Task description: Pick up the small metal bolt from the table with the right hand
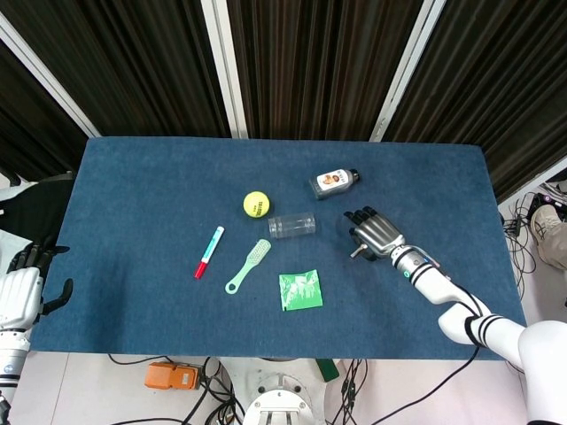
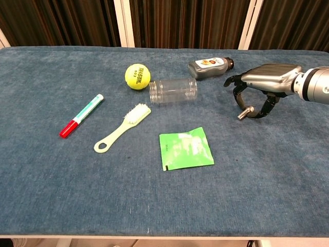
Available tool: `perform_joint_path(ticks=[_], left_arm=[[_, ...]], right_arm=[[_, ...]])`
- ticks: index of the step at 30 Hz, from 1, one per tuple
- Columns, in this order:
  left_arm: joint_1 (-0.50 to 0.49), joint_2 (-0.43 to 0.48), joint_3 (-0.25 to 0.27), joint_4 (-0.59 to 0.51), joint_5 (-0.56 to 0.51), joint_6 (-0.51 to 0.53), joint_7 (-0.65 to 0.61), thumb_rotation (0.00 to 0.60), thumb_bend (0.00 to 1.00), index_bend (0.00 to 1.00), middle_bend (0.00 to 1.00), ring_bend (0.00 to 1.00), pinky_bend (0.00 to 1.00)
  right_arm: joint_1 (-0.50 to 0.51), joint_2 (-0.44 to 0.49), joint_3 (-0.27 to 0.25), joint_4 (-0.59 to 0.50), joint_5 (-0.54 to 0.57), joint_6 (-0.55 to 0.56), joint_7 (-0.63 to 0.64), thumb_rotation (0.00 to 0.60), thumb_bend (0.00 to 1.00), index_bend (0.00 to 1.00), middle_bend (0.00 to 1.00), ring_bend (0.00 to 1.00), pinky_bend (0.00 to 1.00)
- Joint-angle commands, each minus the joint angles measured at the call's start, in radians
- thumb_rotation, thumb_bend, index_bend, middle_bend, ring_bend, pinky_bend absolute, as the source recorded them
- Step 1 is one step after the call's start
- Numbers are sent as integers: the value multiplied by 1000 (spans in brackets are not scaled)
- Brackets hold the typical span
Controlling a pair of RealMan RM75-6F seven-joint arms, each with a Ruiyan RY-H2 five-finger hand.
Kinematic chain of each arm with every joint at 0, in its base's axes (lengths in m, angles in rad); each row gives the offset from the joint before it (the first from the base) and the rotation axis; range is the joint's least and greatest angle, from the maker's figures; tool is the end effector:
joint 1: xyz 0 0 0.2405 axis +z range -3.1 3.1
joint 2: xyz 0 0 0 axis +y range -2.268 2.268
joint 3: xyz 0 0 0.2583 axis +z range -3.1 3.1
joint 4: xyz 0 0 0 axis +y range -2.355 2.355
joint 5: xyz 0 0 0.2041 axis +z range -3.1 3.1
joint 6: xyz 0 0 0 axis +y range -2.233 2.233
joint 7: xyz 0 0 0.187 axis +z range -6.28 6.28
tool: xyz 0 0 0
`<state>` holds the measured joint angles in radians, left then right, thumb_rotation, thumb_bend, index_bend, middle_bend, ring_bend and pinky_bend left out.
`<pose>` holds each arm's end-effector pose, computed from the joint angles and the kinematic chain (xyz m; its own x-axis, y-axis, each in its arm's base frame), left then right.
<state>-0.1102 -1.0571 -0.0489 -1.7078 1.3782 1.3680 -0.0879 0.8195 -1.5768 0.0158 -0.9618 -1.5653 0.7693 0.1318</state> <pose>-0.3189 0.2280 0.1634 0.2600 0.1055 0.9598 0.9585 0.0923 -0.2698 -0.2095 -0.4212 -0.0373 0.7032 -0.2743 0.6559 -0.6711 -0.5608 0.4850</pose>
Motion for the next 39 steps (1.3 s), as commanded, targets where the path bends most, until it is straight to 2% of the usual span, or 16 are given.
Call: perform_joint_path(ticks=[1, 12, 26, 32, 39], left_arm=[[0, 0, -1, -1, -1, 0, 1, 600, 448, 234, 48, 72, 115], [0, 2, 1, -3, -2, -4, -1, 600, 448, 234, 48, 72, 115], [1, 6, 4, -4, 4, -6, -7, 600, 447, 234, 48, 72, 115], [2, 5, 6, -5, 7, -6, -7, 600, 447, 234, 48, 72, 115], [2, 8, 6, -8, 3, -9, -7, 600, 448, 234, 48, 72, 115]], right_arm=[[1, -2, -5, 2, -3, 6, 8, 600, 513, 605, 144, 201, 180], [8, -13, -17, 16, 1, 2, 11, 600, 540, 624, 144, 201, 180], [2, 21, -12, -30, 12, 34, 27, 600, 648, 688, 144, 208, 185], [-6, 82, 25, -110, 18, 107, 41, 600, 650, 692, 144, 208, 185], [-10, 202, 109, -261, 55, 194, -5, 600, 650, 708, 144, 208, 185]])
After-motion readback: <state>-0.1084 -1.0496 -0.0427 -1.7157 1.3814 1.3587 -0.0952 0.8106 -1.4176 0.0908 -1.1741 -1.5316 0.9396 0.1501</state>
